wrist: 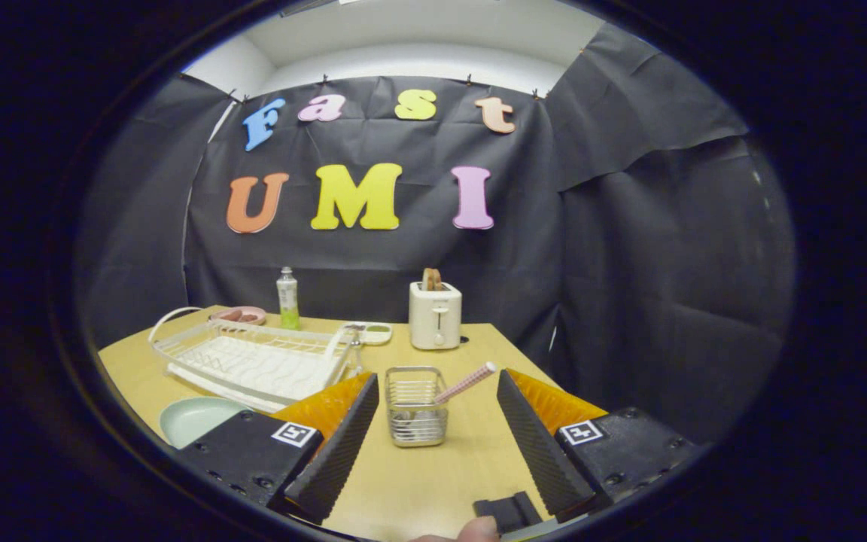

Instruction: Take the plate from the dish rack, then take the spoon from the basket and place it into the plate.

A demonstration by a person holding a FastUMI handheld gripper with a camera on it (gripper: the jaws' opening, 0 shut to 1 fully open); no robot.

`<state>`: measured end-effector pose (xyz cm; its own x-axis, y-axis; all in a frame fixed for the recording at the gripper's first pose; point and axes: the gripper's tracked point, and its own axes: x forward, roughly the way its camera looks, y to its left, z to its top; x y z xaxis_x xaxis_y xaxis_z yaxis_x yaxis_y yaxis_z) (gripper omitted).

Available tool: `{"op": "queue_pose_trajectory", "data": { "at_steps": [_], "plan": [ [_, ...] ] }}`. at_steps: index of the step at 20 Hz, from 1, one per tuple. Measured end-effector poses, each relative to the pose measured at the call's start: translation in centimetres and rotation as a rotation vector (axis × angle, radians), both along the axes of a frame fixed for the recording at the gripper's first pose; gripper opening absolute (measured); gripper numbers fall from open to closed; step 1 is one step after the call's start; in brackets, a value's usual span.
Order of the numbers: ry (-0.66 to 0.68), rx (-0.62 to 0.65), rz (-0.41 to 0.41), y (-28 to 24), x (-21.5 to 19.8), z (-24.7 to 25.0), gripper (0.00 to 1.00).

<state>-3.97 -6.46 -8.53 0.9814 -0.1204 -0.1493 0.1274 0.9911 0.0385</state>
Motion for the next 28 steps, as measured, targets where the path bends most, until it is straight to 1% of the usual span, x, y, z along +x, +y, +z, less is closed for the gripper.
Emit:
{"op": "queue_pose_trajectory", "data": {
  "at_steps": [3, 10, 13, 15, 18, 19, 21, 22, 23, 24, 27, 28],
  "plan": [
    [0.021, 0.038, -0.006, -1.9, 2.3, -0.8, 1.0],
    [0.074, 0.1, 0.081, -1.3, 7.8, -2.8, 1.0],
    [0.096, 0.093, 0.109, -0.7, 8.9, -3.6, 0.85],
    [0.098, 0.097, 0.13, -0.2, 9.3, -3.5, 0.7],
    [0.114, 0.136, 0.154, 0.0, 9.8, -3.4, 0.47],
    [0.119, 0.152, 0.172, 0.4, 9.9, -3.1, 0.4],
    [0.14, 0.174, 0.208, 1.1, 10.0, -2.7, 0.31],
    [0.148, 0.19, 0.23, 1.6, 10.0, -2.4, 0.29],
    [0.158, 0.205, 0.245, 2.0, 10.0, -2.2, 0.24],
    [0.163, 0.226, 0.258, 2.3, 9.9, -1.8, 0.22],
    [0.158, 0.278, 0.254, 2.7, 9.6, -0.5, 0.13],
    [0.152, 0.284, 0.247, 2.7, 9.2, 0.0, 0.12]
  ]
}}
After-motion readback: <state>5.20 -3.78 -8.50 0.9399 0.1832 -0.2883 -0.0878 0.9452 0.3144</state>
